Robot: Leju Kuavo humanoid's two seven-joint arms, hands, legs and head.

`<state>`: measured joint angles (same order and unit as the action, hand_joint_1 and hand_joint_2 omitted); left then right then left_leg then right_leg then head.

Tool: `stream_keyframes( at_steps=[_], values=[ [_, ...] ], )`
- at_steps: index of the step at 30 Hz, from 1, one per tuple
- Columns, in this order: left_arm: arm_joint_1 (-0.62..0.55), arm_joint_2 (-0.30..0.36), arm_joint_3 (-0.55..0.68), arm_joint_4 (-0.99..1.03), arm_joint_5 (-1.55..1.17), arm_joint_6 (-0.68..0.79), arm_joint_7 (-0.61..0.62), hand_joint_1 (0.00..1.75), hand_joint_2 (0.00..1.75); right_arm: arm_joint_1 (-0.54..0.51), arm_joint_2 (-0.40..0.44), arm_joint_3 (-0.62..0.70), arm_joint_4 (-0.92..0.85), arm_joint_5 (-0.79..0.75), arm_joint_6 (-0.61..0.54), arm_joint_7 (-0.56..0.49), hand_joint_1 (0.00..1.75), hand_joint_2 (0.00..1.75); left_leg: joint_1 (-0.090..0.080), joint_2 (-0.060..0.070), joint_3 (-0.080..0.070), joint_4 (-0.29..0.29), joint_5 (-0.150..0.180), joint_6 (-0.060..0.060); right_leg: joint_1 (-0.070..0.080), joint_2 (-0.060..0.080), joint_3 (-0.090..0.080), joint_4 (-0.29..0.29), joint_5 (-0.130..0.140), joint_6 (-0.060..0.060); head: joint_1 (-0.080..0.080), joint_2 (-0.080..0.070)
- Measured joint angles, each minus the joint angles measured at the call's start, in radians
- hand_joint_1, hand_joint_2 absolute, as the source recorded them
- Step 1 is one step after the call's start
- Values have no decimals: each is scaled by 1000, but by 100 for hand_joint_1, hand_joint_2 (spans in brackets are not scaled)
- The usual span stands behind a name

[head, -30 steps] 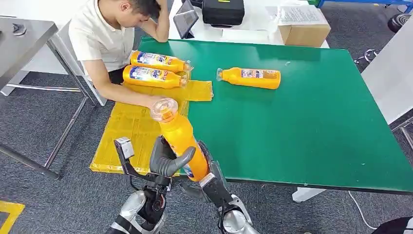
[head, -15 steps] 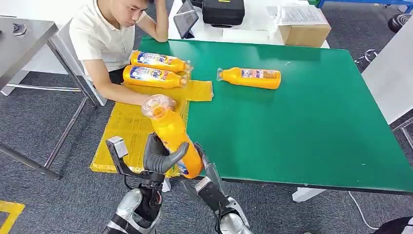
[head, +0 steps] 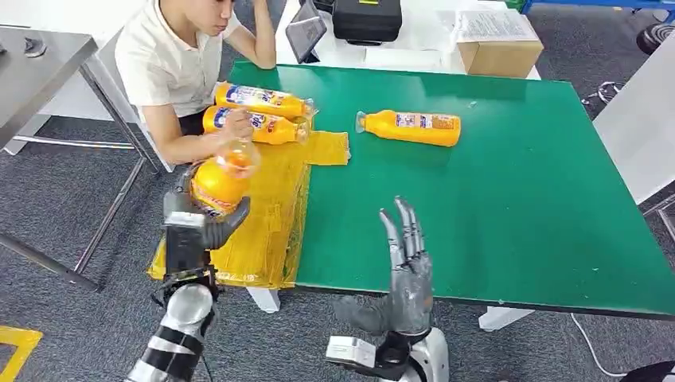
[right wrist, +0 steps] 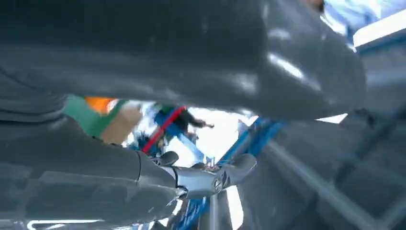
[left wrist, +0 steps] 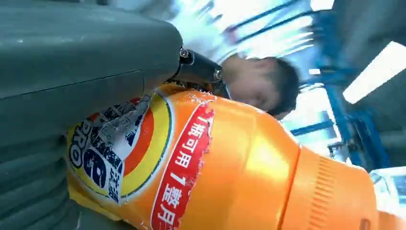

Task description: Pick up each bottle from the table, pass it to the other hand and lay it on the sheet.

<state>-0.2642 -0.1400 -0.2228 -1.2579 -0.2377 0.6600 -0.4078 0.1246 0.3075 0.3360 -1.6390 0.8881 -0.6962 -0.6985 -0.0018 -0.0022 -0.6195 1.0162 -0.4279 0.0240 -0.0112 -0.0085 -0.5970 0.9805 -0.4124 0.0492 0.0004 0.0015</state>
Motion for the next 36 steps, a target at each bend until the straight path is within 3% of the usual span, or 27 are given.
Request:
stream_keyframes(
  at_steps=[10,14,17,20,24,25,27,28,29,31,32,33,36],
  values=[
    [-90,22,2,203,-26,-52,24,175,175,22,17,-32,-91,-35,0,0,0,0,0,4,1,0,1,0,0,2,-1,0,1,0,-1,0],
    [-144,48,-36,287,-318,-63,175,175,175,22,17,-32,-91,-58,0,0,0,0,0,4,0,0,1,0,0,2,-1,0,0,0,-1,0],
    [-205,67,-102,394,-513,-184,292,175,175,19,17,-28,-84,-92,0,0,0,0,0,4,0,0,1,0,0,2,-1,0,0,0,0,0],
    [-258,67,-155,502,-548,-327,297,175,175,13,15,-17,-70,-126,0,0,0,0,0,4,0,0,1,0,0,2,0,0,1,0,0,0],
    [-303,59,-181,588,-545,-384,290,175,175,6,12,-11,-56,-145,0,0,0,0,0,4,0,0,1,0,0,2,0,0,1,0,0,0],
    [-311,57,-186,604,-545,-388,289,168,175,5,11,-9,-54,-147,0,0,0,0,0,4,0,0,1,0,0,2,0,0,1,0,0,0],
    [-323,56,-188,627,-539,-399,286,119,175,3,11,-8,-49,-153,0,0,0,0,0,4,0,0,1,0,0,2,-1,0,1,0,0,0],
    [-331,55,-190,637,-536,-416,282,77,175,2,10,-6,-46,-159,0,0,0,0,0,4,0,0,1,0,0,2,-1,0,1,0,-1,0],
    [-341,54,-192,646,-533,-434,280,24,175,1,9,-5,-44,-163,0,0,0,0,0,3,0,0,1,0,0,2,0,0,1,0,0,0],
    [-363,53,-197,669,-532,-479,280,2,175,-2,6,-1,-37,-172,0,0,0,0,0,3,0,0,1,0,0,2,0,1,0,0,0,0],
    [-375,52,-201,683,-531,-501,282,0,175,-4,5,3,-32,-177,0,0,0,0,0,3,0,0,1,0,0,2,0,1,0,0,-1,0],
    [-385,51,-203,693,-526,-521,285,0,175,-5,3,5,-28,-181,0,0,0,175,0,3,0,0,1,0,0,2,0,1,0,0,0,0],
    [-411,47,-202,732,-491,-589,293,0,175,-7,0,10,-13,-189,0,0,0,175,0,4,0,0,1,0,0,2,0,1,1,0,-1,0]
  ],
)
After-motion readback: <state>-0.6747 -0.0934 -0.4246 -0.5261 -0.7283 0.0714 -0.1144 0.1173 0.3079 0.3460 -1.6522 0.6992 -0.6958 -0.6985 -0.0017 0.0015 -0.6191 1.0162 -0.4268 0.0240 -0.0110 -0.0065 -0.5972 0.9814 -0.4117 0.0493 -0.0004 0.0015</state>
